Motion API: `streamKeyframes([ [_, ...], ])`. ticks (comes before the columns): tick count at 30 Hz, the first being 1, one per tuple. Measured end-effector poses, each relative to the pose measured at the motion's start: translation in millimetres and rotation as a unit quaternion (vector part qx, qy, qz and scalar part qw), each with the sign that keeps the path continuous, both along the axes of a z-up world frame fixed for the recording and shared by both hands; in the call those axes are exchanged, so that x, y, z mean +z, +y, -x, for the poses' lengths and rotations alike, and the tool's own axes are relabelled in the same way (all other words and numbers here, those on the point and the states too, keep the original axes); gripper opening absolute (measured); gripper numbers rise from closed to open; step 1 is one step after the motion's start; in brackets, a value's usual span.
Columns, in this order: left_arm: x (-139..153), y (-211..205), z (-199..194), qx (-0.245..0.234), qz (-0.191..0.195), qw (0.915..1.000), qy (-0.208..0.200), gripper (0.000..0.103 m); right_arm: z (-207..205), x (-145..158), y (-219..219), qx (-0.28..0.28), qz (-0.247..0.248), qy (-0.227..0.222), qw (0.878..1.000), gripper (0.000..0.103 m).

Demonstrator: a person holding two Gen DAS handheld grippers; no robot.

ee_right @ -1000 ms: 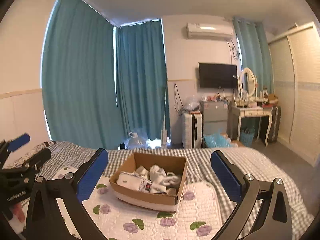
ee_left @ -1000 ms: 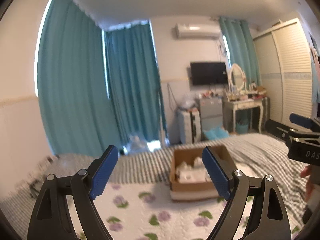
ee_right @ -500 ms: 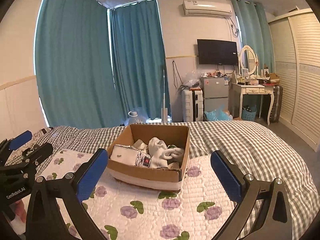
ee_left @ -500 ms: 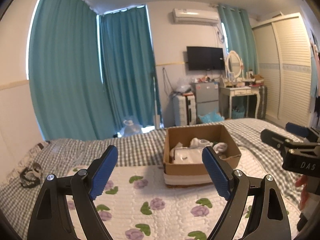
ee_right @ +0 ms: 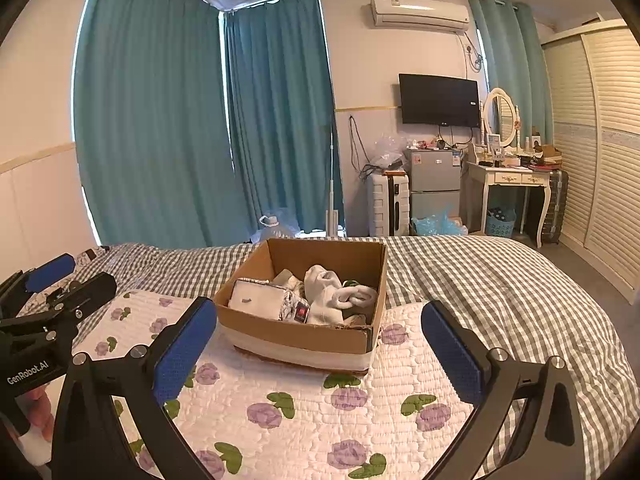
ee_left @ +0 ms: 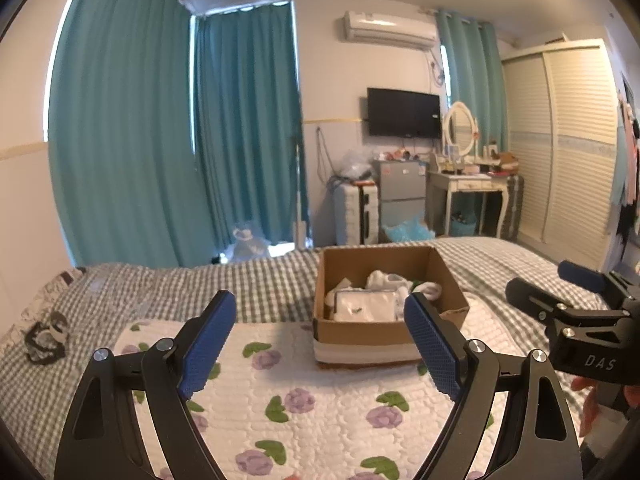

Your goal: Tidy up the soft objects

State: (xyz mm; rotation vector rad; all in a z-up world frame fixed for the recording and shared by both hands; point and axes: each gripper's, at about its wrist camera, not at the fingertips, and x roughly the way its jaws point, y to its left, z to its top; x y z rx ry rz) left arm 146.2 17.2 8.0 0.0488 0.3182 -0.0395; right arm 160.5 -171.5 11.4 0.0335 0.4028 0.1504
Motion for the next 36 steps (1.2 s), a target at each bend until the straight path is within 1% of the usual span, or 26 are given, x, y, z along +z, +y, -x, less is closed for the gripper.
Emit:
streamKeyframes([
  [9,-3.3,-0.7,-1.3,0.008,0.001,1.0000,0.003,0.087,-0.4,0.1,2.0,-0.001,0.001,0.000,1.000,0.103],
  [15,-3.9,-4.4,-0.6,0.007,-0.006,1.0000,0.003,0.087,-0.2,0.0,-0.2,-0.002,-0.001,0.001,1.000,0.103],
  [24,-4.2,-2.3,-1.7,0.009,-0.001,0.9999,0.010,0.087,1.0,0.9,1.0,-0.005,0.002,0.000,1.000,0.103],
  [36,-3.9,-0.6,-0.3,0.014,-0.001,0.9999,0.009,0.087,1.1,1.8,4.7,-0.002,0.003,0.001,1.000,0.103],
])
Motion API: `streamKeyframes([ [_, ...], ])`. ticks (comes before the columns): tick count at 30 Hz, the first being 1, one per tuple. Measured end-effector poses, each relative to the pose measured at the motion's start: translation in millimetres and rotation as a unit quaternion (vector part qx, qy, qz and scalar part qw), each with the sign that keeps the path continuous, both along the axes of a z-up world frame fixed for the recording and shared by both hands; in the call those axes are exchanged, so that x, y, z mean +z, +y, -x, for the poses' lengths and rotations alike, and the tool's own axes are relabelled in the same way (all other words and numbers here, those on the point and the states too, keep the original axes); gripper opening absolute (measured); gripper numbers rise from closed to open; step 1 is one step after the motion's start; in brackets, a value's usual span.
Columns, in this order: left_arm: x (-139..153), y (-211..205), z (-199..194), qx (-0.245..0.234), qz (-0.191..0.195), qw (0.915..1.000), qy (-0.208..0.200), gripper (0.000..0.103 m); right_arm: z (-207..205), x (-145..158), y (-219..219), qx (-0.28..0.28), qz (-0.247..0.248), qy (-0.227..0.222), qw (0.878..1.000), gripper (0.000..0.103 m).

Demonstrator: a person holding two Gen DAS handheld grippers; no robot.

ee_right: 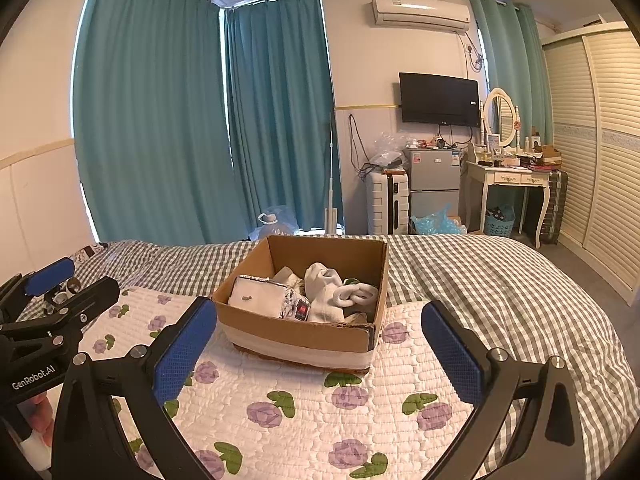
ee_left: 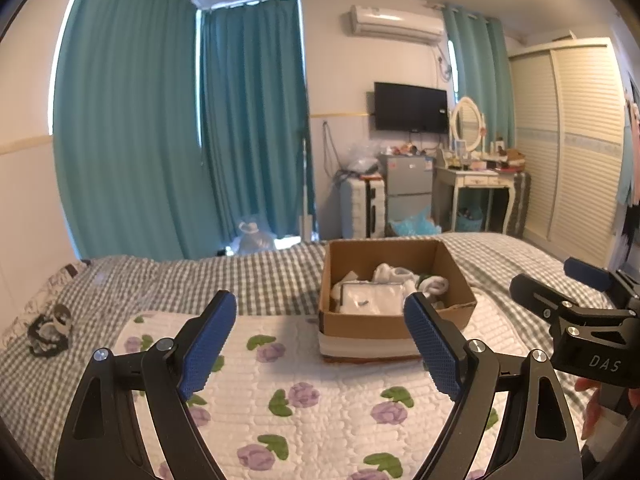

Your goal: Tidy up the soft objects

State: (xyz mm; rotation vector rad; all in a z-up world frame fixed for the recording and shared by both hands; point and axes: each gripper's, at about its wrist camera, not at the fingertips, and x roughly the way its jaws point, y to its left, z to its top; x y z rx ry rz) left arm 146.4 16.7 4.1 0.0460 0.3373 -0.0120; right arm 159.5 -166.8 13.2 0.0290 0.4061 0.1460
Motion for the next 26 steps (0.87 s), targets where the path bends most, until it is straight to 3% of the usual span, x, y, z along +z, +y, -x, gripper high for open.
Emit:
streamKeyframes([
  [26,-0.7,-7.0,3.8,0.002,0.001,1.0000,-0.004,0.087,-1.5,-0.6,2.5,0.000,-0.001,0.003,1.000,0.103],
])
